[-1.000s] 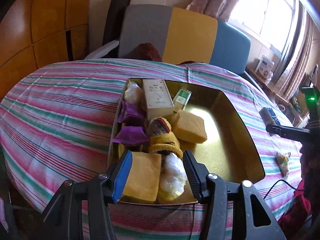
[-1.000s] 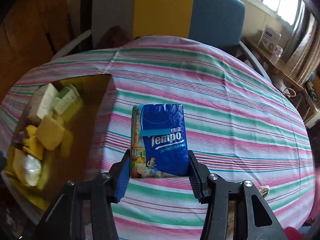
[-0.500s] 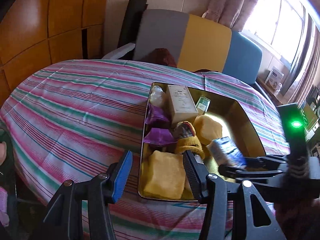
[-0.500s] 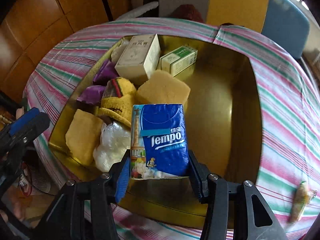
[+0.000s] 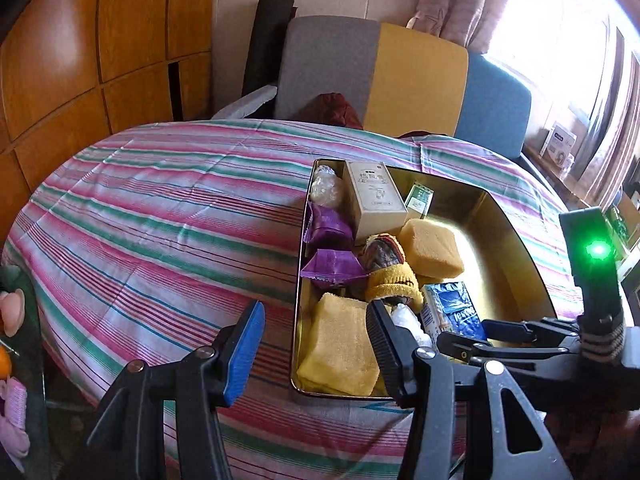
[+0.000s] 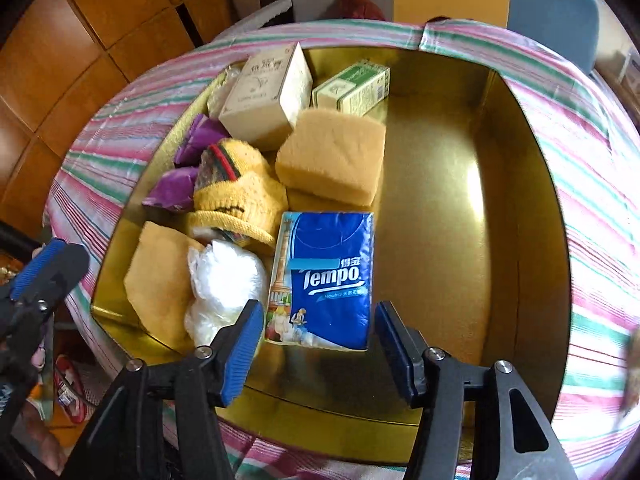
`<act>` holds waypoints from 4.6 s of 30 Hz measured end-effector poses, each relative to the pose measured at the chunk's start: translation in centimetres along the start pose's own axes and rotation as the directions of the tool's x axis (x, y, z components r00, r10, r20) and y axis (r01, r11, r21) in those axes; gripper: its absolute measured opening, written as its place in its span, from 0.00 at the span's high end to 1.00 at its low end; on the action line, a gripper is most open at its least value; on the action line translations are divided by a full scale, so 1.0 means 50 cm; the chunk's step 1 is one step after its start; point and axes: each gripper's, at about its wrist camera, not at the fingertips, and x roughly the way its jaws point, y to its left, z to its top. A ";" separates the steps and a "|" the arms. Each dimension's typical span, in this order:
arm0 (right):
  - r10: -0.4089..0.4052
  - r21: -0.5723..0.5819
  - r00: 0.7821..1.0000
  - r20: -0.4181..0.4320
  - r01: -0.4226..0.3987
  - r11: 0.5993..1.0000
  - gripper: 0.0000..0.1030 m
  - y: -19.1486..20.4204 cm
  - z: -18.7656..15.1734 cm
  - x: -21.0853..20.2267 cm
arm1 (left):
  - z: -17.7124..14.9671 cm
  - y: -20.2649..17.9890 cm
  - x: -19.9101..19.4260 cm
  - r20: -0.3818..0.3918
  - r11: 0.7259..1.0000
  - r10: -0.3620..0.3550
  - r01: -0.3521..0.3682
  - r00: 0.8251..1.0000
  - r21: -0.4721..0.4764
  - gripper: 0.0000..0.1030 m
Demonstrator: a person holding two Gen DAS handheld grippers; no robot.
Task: Organize objects
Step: 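Carry the tissue pack into the gold tray and open the right tool, then move the right tool to the white coiled cord on the table, then close the right tool on the white cord while the left tool grasps the WEIDAN snack bag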
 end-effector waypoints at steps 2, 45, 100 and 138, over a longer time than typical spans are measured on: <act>-0.022 -0.046 1.000 0.007 0.022 0.999 0.50 0.013 -0.004 -0.002 | -0.001 -0.004 -0.002 0.005 1.000 0.004 -0.004 1.000 0.011 0.48; -0.026 0.124 0.985 0.172 0.004 0.992 0.26 -0.179 -0.046 -0.155 | -0.014 -0.059 0.000 -0.022 0.995 -0.028 0.030 0.999 0.098 0.48; -0.360 0.651 0.909 -0.212 0.406 0.642 0.70 -0.726 -0.142 -0.141 | 0.023 -0.196 0.023 -0.056 0.961 -0.153 0.162 0.987 0.224 0.48; -0.313 0.638 0.939 -0.144 0.330 0.695 0.75 -0.722 -0.117 -0.132 | -0.050 -0.772 0.228 -0.404 0.639 -0.219 0.444 0.888 0.629 0.48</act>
